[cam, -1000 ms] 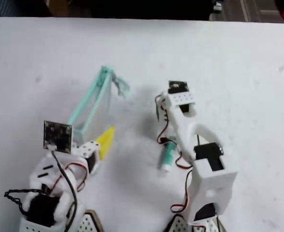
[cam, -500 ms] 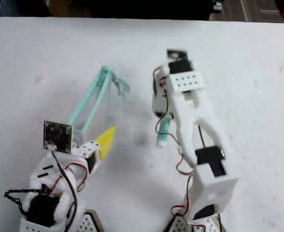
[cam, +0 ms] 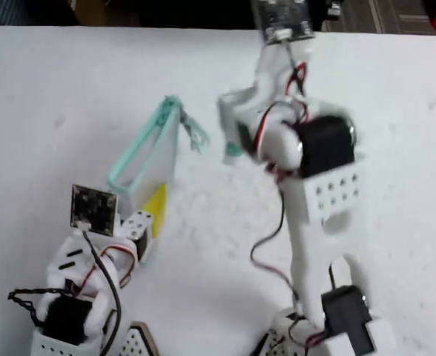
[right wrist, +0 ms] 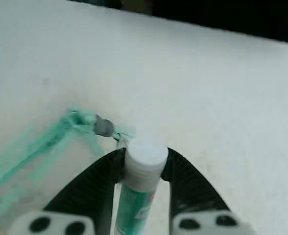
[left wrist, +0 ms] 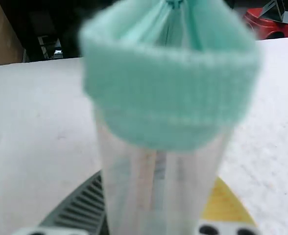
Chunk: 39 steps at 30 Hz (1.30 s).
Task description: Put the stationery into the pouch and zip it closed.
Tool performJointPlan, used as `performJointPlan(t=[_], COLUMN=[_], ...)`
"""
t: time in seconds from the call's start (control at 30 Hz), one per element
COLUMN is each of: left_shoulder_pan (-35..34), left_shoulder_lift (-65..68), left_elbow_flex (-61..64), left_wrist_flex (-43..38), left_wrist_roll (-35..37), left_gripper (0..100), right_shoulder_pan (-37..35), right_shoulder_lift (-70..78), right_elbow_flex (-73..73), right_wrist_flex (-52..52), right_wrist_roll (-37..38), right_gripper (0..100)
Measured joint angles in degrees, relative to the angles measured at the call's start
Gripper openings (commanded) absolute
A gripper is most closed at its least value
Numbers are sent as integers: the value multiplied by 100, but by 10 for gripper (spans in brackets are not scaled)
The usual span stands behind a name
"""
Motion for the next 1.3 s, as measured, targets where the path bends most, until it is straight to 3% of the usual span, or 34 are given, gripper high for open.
performJointPlan(t=[0.23, 0.57, 0.8, 1.3], left_shoulder_pan=[0, 0, 0, 18], left_shoulder_lift=[0, -79, -79, -70], left_elbow_flex=[0, 141, 149, 149], left_wrist_flex=[0, -79, -79, -70], left_wrist_roll=[0, 0, 0, 0], left_gripper=[185, 186, 253, 255], right_shoulder_pan=[-756, -976, -1609, -1679], right_shoulder_lift=[-492, -721, -738, -782], right_elbow_flex=[0, 0, 79, 1477], right_wrist_flex=[-1037, -2092, -2145, -2207], right_wrist_roll=[62, 62, 62, 62], right_gripper=[16, 16, 16, 16])
